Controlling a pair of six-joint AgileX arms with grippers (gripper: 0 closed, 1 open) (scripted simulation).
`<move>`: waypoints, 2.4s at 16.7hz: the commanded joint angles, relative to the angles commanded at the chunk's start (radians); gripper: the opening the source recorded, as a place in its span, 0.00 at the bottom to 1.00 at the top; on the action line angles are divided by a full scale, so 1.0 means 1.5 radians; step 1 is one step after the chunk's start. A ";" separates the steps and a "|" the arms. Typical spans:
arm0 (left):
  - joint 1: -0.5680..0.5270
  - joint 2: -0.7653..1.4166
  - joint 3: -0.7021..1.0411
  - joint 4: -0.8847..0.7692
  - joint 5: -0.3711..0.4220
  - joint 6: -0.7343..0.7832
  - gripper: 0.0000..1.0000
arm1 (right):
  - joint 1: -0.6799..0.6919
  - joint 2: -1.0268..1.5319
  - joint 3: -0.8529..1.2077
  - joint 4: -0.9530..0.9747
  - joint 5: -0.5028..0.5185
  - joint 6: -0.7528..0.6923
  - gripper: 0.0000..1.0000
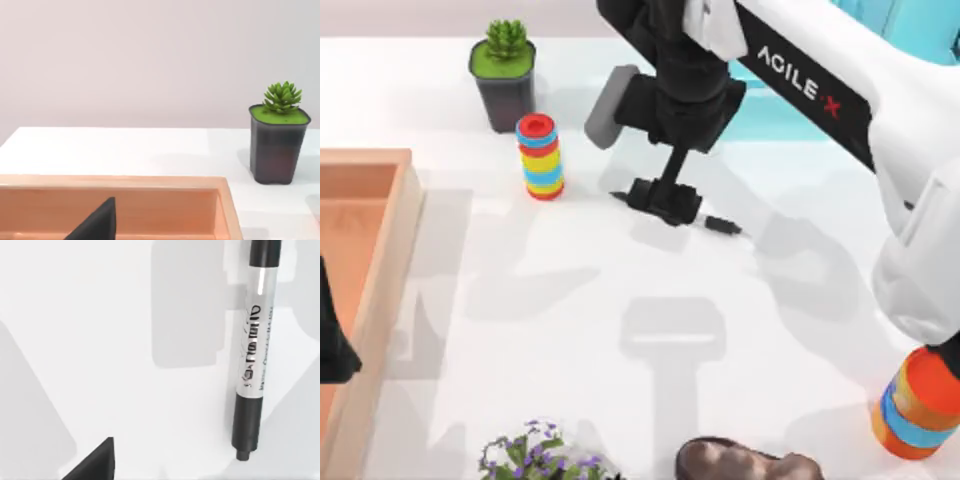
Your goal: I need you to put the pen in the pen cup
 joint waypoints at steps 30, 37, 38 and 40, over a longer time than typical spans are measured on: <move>0.000 0.000 0.000 0.000 0.000 0.000 1.00 | -0.018 0.057 -0.171 0.238 0.028 -0.012 1.00; 0.000 0.000 0.000 0.000 0.000 0.000 1.00 | -0.018 0.057 -0.171 0.238 0.028 -0.012 0.47; 0.000 0.000 0.000 0.000 0.000 0.000 1.00 | -0.018 0.057 -0.171 0.238 0.028 -0.012 0.40; 0.000 0.000 0.000 0.000 0.000 0.000 1.00 | -0.018 0.057 -0.171 0.238 0.028 -0.012 0.25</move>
